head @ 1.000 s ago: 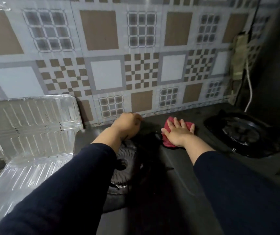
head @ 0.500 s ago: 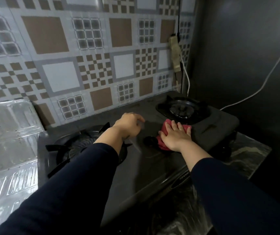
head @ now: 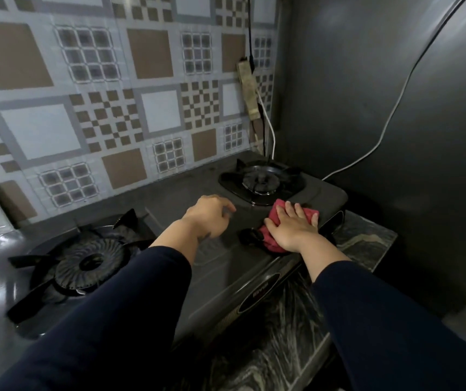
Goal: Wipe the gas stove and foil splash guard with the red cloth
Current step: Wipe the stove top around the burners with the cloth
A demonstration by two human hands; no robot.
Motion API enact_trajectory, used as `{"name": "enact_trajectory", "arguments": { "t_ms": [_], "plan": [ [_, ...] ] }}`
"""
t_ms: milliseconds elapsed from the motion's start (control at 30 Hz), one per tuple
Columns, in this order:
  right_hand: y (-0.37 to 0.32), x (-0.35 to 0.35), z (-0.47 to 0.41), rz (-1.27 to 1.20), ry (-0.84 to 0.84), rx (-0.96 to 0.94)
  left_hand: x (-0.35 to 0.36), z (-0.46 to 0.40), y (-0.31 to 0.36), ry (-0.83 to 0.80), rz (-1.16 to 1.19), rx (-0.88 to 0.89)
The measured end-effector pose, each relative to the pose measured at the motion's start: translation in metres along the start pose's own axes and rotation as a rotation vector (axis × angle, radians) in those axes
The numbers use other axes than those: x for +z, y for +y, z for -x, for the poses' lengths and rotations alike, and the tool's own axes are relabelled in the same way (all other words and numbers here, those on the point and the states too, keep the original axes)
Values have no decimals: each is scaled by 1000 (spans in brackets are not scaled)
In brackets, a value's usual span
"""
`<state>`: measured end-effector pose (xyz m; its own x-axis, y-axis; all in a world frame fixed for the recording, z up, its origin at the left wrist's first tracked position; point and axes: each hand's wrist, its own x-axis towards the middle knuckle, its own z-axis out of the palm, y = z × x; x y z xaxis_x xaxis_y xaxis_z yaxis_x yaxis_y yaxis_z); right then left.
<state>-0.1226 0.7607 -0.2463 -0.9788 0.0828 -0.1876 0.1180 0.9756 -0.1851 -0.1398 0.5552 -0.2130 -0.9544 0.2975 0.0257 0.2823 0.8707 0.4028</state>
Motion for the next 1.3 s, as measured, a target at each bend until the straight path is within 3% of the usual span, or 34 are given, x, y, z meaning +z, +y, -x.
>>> {"name": "enact_trajectory", "arguments": {
  "t_ms": [200,533,767,1300],
  "plan": [
    [44,-15,-32,0,-6,38,-2,-22,15,-41,-62,-24],
    [102,-46,-116,82,-25,-33,12,-75,28,146,-12,-142],
    [118,-61,-156,77,-50,-122,16,-81,24,161,-115,-181],
    [103,-34,-85,90,15,-184,18,-31,18,64,-89,-157]
  ]
}}
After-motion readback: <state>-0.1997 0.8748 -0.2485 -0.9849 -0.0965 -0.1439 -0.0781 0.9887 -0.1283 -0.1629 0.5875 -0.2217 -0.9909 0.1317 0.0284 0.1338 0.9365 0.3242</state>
